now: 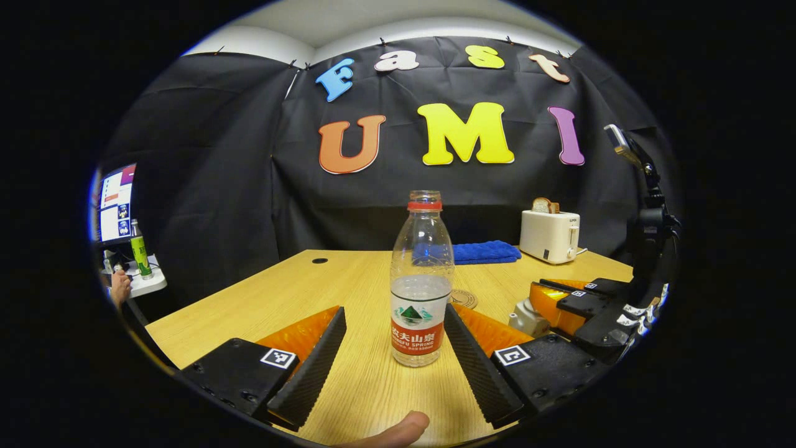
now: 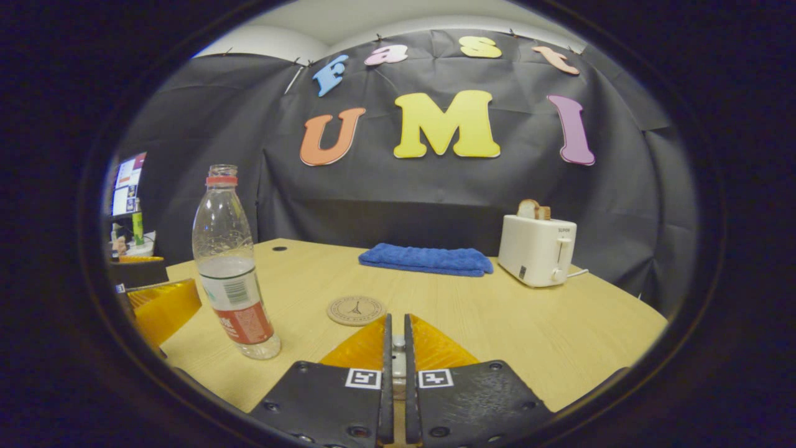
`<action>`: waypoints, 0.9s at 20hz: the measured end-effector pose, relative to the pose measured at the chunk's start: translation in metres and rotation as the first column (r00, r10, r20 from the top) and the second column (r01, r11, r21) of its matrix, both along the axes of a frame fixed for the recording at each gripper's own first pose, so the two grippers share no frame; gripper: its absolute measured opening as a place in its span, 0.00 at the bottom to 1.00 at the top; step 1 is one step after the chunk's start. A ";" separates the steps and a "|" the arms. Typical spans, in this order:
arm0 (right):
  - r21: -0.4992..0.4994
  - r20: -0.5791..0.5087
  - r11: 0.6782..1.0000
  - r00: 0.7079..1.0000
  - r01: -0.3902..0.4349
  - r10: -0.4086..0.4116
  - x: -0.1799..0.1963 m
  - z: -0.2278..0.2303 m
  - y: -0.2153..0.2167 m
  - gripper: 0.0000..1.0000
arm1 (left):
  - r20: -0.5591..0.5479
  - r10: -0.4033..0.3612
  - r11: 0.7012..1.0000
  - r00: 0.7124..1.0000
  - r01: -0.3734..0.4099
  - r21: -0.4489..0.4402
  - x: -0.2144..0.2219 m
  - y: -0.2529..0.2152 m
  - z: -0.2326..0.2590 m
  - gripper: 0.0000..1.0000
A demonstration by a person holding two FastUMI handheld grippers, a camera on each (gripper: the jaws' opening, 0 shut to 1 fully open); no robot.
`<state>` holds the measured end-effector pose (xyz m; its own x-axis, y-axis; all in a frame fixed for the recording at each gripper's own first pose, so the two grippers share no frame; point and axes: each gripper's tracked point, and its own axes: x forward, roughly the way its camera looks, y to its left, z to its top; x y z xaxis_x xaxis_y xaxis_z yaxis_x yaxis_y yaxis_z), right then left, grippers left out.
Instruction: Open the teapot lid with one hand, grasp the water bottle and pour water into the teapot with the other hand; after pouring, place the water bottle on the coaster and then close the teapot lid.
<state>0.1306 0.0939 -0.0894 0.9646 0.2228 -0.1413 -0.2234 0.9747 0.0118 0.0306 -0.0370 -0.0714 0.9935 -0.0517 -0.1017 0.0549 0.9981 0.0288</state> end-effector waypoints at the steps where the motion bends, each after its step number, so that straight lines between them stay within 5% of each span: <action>1: 0.000 0.004 1.000 1.000 -0.003 0.003 0.002 0.002 -0.001 0.08 | 0.000 -0.003 1.000 1.000 0.003 0.001 0.001 -0.001 -0.001 0.99; 12: 0.064 -0.007 0.997 0.999 -0.045 0.045 -0.007 0.009 -0.006 0.00 | 0.045 -0.075 0.997 0.996 0.075 -0.002 0.029 -0.019 -0.012 1.00; 18: 0.025 0.094 0.998 0.994 -0.058 0.056 -0.031 0.040 -0.011 0.00 | 0.091 -0.088 0.995 0.992 0.091 -0.030 0.059 -0.019 -0.006 1.00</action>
<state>0.0996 0.0834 -0.0491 0.9588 0.2805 -0.0445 -0.2801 0.9598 0.0152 0.0895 -0.0564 -0.0772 0.9897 -0.1426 -0.0098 0.1426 0.9898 0.0040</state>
